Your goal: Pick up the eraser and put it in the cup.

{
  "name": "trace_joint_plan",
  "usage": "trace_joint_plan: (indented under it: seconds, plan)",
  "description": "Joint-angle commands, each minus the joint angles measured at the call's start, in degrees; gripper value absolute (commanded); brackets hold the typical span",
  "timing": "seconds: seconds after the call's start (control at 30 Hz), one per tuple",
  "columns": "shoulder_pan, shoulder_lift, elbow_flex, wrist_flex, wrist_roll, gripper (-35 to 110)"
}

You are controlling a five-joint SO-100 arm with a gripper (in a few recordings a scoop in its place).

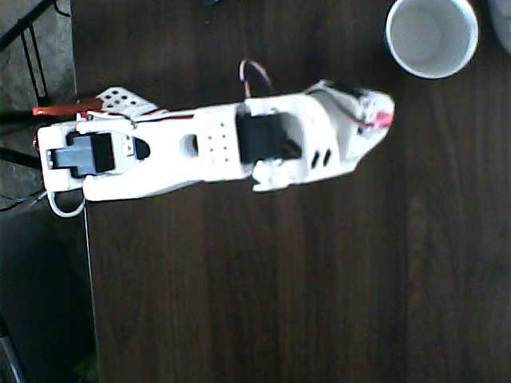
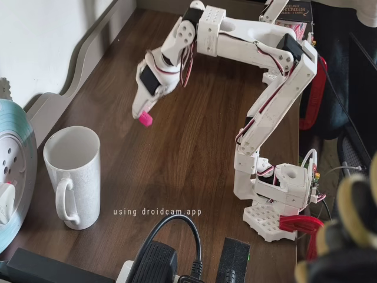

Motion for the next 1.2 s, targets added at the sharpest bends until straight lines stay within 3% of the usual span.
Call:
trace_joint_plan:
  seconds: [0.0, 0.57, 0.73, 1.17]
  plan:
    - [-2.37, 0.26, -4.31, 1.85, -0.62, 0]
    - [-13.36, -17.31, -24.61, 1.49, -0.53, 0]
    - [-13.54, -28.04, -35.86, 2.72, 0.35, 0]
    - [-10.99, -35.07, -37.88, 4.31, 2.81, 0]
